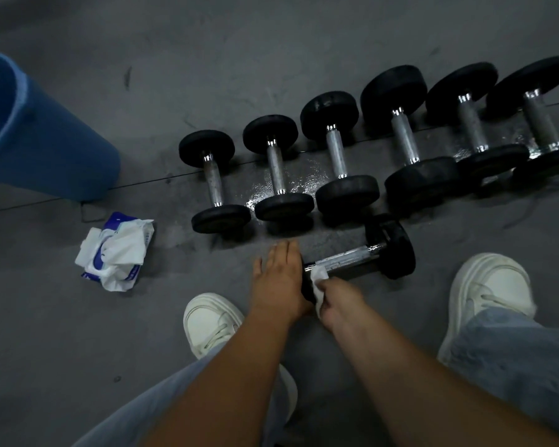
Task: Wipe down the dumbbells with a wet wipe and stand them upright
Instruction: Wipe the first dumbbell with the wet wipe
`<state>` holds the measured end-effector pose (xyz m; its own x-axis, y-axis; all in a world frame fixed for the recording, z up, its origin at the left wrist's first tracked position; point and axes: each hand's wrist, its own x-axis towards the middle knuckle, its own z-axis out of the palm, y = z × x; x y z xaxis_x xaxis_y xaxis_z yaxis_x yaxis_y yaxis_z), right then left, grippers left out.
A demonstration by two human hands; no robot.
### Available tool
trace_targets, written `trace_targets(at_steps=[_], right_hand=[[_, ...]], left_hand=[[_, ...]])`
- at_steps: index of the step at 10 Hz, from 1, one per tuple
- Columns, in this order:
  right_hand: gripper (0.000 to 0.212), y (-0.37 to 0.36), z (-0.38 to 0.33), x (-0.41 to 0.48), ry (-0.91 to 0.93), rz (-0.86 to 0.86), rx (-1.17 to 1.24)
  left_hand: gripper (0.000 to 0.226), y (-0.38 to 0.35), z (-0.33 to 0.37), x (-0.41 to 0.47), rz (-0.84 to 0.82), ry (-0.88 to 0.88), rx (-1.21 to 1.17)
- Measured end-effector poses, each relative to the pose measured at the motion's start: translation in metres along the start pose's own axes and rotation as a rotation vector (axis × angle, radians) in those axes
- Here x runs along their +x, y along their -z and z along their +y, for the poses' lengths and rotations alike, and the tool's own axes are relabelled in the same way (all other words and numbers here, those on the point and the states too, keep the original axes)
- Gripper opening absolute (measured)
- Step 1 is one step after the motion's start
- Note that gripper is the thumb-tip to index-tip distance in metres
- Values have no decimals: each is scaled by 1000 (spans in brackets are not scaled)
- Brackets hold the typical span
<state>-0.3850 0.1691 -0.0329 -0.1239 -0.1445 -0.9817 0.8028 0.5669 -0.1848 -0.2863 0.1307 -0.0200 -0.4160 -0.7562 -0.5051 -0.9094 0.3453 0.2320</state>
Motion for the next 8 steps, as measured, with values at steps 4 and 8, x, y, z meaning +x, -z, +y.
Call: trace_targets(at_steps=[4, 8], right_hand=[[34, 4, -15, -2, -13, -59, 88], [36, -17, 12, 45, 41, 178, -112]], left_hand=[[114, 2, 1, 1, -13, 3, 25], [106, -1, 2, -3, 26, -3, -1]])
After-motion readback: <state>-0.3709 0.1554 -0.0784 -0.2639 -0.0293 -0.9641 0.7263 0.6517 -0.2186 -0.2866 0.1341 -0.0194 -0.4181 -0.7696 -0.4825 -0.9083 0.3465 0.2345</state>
